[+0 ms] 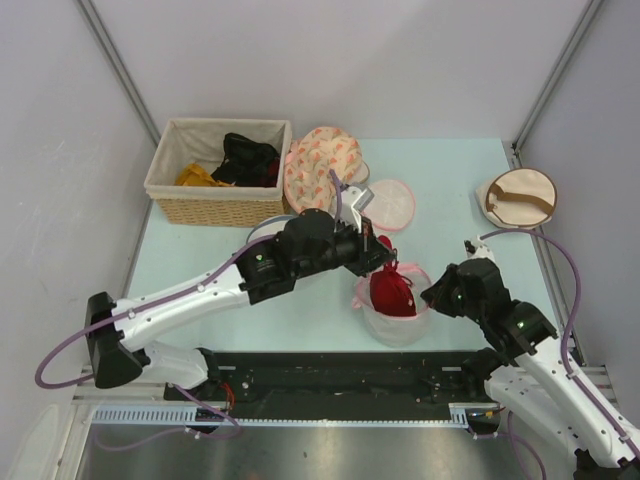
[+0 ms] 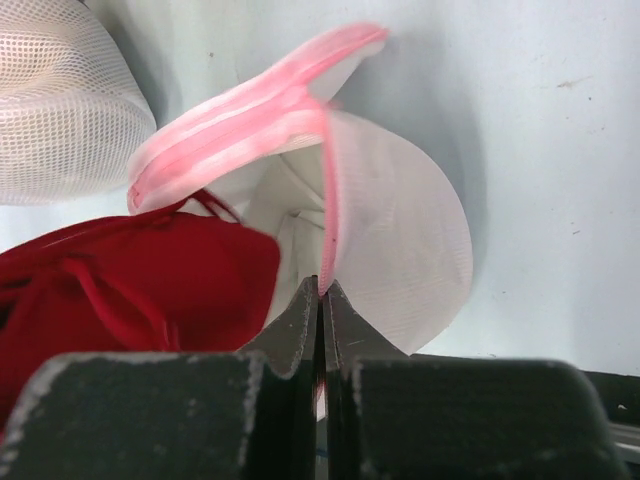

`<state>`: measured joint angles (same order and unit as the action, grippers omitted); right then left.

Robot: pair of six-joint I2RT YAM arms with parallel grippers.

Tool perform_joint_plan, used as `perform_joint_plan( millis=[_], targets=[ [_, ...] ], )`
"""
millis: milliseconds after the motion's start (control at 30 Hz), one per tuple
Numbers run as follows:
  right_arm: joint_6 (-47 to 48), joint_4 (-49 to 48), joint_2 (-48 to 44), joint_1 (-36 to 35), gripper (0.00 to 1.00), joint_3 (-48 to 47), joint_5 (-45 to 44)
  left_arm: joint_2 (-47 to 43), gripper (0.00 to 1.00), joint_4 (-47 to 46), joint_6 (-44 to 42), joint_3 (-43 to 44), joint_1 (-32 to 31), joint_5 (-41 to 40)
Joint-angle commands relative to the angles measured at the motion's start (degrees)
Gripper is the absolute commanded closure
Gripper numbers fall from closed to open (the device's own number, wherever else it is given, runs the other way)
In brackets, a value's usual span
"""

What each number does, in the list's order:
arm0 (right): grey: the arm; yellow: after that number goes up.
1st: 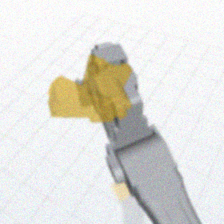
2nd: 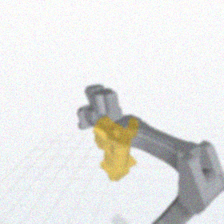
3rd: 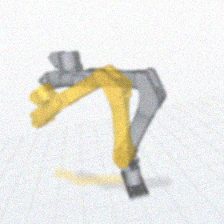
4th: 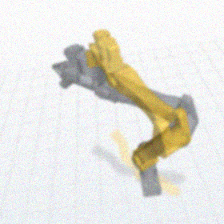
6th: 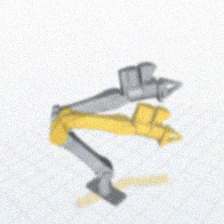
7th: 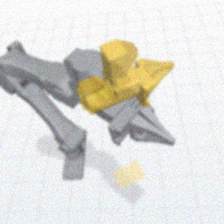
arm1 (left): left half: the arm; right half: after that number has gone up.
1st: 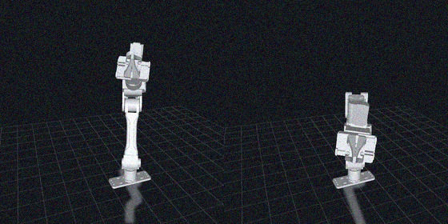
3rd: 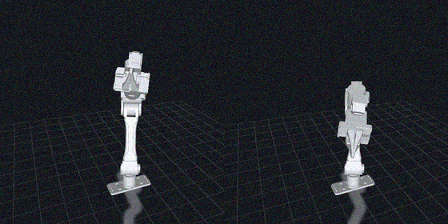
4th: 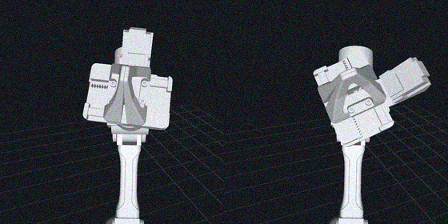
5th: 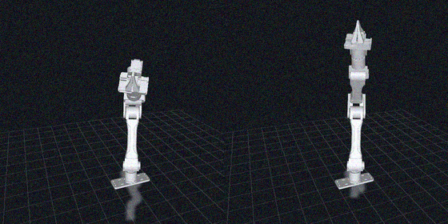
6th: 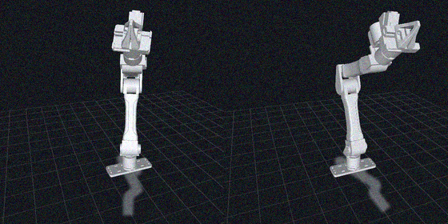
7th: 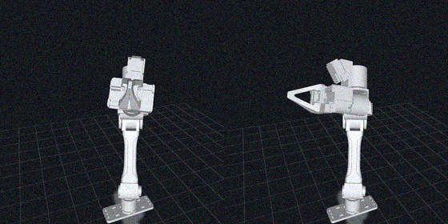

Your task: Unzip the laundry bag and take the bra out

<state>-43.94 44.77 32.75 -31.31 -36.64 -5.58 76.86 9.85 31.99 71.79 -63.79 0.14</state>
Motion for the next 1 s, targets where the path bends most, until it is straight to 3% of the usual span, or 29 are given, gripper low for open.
perform_joint_plan(
  millis=[0,200,567,700,967],
  targets=[
    [-0.53,-2.76,-0.14,-0.24,1.0,-0.36,-0.65,-2.93,1.0,-3.6,2.46,-2.44,1.83,4.86],
    [-0.79,-2.41,-0.58,-0.42,1.0,-0.36,-1.1,-8.73,1.0,-3.7,1.94,0.89,3.84,4.35],
    [-0.97,-4.17,1.0,-0.68,1.0,-0.27,-0.31,-12.61,1.0,-0.71,-0.77,12.14,13.68,8.12],
    [-1.23,-5.39,1.61,-0.77,1.0,-0.36,0.05,-11.65,1.0,7.1,-5.35,18.81,21.74,4.35],
    [-0.53,-8.29,5.12,-0.86,1.0,-0.36,1.54,-6.91,1.0,1.93,-6.42,18.3,38.99,5.65]
  ],
)
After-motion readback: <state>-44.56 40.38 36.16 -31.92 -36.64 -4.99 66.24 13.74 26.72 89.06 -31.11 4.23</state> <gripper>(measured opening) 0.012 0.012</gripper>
